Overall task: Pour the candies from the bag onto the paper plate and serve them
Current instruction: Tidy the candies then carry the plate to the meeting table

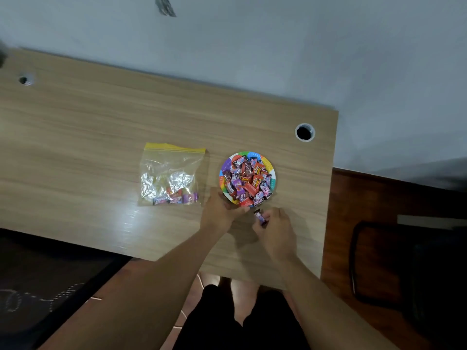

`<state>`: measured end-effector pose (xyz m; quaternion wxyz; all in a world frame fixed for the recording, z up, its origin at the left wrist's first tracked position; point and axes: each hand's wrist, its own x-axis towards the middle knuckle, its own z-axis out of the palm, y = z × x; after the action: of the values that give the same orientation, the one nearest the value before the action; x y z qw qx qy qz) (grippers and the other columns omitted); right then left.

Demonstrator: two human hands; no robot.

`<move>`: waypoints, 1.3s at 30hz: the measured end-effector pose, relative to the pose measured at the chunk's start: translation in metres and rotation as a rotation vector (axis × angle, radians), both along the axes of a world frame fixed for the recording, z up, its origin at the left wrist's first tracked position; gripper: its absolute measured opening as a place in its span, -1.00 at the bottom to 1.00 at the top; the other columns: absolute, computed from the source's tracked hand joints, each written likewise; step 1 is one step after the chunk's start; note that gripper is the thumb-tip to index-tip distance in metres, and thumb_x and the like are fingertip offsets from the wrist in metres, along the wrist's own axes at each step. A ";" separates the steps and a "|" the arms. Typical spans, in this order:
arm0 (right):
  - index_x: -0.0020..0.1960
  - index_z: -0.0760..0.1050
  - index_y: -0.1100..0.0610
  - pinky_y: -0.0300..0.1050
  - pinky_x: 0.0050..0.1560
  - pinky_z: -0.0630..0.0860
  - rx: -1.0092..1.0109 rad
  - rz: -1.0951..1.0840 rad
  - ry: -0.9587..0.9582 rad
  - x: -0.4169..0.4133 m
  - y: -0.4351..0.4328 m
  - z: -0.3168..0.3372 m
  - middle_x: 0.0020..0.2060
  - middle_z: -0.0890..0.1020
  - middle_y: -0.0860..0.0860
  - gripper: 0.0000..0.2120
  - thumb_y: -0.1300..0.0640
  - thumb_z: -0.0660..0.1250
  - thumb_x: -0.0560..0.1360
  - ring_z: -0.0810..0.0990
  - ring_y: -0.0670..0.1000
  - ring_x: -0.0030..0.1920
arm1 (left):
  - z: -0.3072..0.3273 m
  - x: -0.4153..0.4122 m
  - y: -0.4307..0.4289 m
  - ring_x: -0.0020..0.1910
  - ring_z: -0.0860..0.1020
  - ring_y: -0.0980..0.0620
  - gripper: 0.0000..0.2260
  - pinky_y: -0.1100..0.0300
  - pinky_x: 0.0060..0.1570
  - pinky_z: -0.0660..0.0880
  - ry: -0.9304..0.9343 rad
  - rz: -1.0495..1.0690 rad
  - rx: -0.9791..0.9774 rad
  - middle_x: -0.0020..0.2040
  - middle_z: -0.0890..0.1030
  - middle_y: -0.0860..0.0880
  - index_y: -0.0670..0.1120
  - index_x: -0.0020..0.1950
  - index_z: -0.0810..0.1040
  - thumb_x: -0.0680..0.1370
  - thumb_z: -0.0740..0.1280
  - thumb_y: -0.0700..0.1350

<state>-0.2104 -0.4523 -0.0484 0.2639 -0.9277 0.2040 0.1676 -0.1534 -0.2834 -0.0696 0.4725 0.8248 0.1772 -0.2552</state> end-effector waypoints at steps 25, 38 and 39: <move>0.41 0.50 0.14 0.05 0.30 0.58 0.343 -0.481 0.034 0.096 -0.045 0.010 0.24 0.65 0.12 -0.59 0.06 0.34 0.59 0.64 0.17 0.24 | 0.013 0.055 -0.003 0.06 0.64 -0.09 -0.72 0.06 0.11 0.56 -0.044 0.336 0.036 -0.01 0.64 -0.03 -0.18 0.27 0.61 0.75 0.23 -0.01; 0.12 0.51 0.18 0.21 0.10 0.75 0.644 -0.502 0.118 0.082 -0.040 -0.009 0.08 0.68 0.22 -0.72 0.13 0.56 0.56 0.77 0.16 -0.07 | 0.000 0.051 0.002 0.13 0.63 -0.22 -0.90 0.19 -0.41 0.70 0.085 0.475 -0.270 0.11 0.60 -0.24 -0.19 0.14 0.51 0.76 0.20 -0.26; 0.11 0.51 0.18 0.19 0.09 0.76 0.644 -0.505 0.133 0.083 -0.040 -0.007 0.09 0.69 0.23 -0.71 0.12 0.58 0.55 0.79 0.21 -0.01 | 0.001 0.049 0.002 0.11 0.62 -0.21 -0.89 0.24 -0.47 0.66 0.089 0.485 -0.286 0.07 0.59 -0.22 -0.19 0.11 0.51 0.76 0.20 -0.28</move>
<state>-0.1277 -0.4926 -0.0557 0.5599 -0.7057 0.3787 0.2124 -0.1039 -0.2813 -0.0682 0.6228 0.6714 0.3521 -0.1933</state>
